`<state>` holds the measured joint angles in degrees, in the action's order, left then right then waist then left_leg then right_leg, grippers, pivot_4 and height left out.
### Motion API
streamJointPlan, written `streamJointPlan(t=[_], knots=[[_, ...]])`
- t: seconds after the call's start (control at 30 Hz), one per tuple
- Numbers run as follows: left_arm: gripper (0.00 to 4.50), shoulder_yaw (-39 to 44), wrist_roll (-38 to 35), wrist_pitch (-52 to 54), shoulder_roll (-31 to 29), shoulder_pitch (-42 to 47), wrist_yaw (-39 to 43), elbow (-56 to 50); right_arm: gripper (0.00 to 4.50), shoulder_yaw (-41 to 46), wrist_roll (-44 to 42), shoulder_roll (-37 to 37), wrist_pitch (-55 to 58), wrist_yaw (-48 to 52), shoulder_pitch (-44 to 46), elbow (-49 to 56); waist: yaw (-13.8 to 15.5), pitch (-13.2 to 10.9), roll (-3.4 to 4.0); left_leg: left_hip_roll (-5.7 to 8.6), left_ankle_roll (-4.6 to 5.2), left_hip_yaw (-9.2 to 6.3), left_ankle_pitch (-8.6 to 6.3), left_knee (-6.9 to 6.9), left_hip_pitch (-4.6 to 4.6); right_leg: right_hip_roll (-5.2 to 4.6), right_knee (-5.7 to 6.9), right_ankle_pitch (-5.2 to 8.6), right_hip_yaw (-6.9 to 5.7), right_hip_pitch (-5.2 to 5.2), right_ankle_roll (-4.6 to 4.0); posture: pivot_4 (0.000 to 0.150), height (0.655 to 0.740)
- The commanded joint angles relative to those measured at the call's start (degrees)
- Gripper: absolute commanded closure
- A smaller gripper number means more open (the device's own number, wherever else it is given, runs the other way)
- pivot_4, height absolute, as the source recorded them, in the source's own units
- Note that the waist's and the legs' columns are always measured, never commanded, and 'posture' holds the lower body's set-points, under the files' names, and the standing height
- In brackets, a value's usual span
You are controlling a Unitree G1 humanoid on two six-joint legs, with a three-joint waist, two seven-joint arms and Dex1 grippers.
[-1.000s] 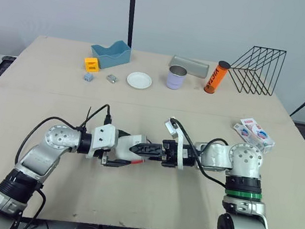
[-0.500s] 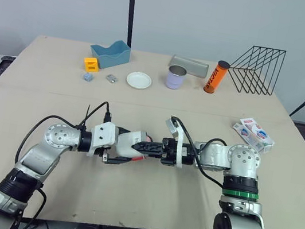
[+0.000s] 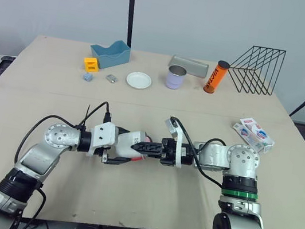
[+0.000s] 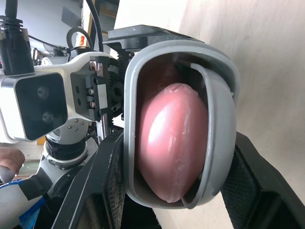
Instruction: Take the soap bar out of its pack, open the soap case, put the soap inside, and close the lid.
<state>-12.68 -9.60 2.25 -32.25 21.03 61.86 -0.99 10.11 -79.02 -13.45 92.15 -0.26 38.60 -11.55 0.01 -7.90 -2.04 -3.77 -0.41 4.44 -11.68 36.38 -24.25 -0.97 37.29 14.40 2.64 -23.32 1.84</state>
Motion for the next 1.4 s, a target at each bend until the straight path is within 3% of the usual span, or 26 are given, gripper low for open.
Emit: streamJointPlan(t=[0.03, 0.57, 0.63, 1.4], knots=[[0.5, -0.5, -1.2, -0.1, 0.1, 1.1, 1.9, -1.6, 2.38, -1.0, -1.2, 0.8, 0.3, 0.1, 1.1, 1.6, 0.0, 0.0, 0.0, 0.0, 0.0, 0.0, 0.0, 0.0, 0.0, 0.0, 0.0, 0.0, 0.0, 0.0, 0.0, 0.15, 0.7393], [0.5, -0.2, 0.1, -1.6, -0.9, 0.2, 2.8, -0.3, 2.38, 2.3, -1.0, 2.4, 0.3, -1.3, 1.3, 1.1, -0.2, 0.0, 0.0, -0.01, 0.0, -0.01, 0.0, -0.04, 0.0, 0.0, -0.02, 0.02, 0.0, -0.01, 0.02, 0.15, 0.7393], [0.0, -0.1, 0.5, -1.7, -0.7, 0.4, 2.3, -0.2, 2.41, 2.2, -1.3, 2.6, 0.3, -1.2, 1.2, 1.5, -0.2, 0.0, 0.0, -0.02, 0.0, -0.01, 0.0, -0.04, 0.0, 0.0, -0.03, 0.02, 0.01, -0.01, 0.03, 0.15, 0.7393], [0.0, 3.4, -0.5, -2.1, -3.6, -2.4, 1.2, -1.0, 2.45, 4.4, -2.8, -0.3, -0.3, -2.1, -0.2, 1.9, -1.4, 0.0, 0.01, -0.03, 0.01, -0.06, -0.01, -0.15, -0.01, -0.01, -0.11, 0.04, 0.04, -0.04, 0.04, 0.15, 0.7393]])
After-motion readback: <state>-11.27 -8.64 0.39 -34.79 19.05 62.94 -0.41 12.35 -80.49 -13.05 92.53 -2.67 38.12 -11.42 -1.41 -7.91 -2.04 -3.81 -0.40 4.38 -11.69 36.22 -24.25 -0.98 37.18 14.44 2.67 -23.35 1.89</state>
